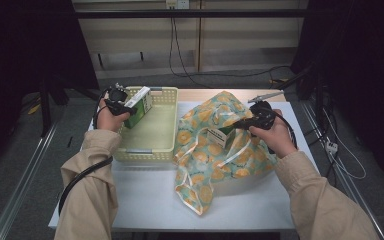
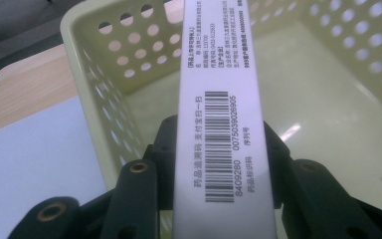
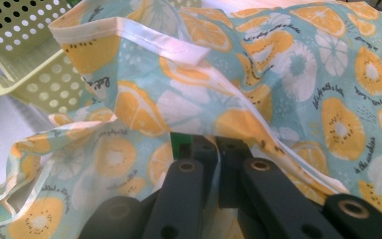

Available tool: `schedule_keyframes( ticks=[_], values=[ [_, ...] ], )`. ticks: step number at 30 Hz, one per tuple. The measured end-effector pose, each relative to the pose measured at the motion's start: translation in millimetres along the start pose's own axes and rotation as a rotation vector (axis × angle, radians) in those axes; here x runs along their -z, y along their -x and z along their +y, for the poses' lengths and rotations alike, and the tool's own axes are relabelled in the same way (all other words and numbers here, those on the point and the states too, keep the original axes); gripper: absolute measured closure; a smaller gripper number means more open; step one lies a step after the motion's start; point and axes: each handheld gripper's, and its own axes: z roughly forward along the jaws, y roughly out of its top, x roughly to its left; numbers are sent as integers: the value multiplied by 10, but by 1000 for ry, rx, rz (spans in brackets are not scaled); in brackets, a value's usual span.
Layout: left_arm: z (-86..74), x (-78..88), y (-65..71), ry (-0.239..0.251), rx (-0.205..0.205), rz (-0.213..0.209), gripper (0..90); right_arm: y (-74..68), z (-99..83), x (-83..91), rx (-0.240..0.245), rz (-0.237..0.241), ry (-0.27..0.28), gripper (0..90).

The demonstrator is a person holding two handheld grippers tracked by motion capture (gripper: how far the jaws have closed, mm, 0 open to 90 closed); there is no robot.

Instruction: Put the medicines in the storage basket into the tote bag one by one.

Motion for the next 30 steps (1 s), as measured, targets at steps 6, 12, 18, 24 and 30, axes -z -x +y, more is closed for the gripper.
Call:
schedule_keyframes(
  ticks=[6,12,18,24,30],
  values=[
    [74,337,137,36,25,-95,636,1,-30,1,2,2,0,899],
    [74,678,363,67,-11,-206,636,-5,-58,2,-1,-5,-1,899],
    [55,952,633,78,-106,-295,636,-16,-64,33,-5,-19,1,898],
    [35,1145,944,101,-188,-377,636,-42,-55,74,-2,-21,5,898],
    [-33,1198,1372,107,-290,-448,636,-60,-55,65,-2,-21,8,898]
  ],
)
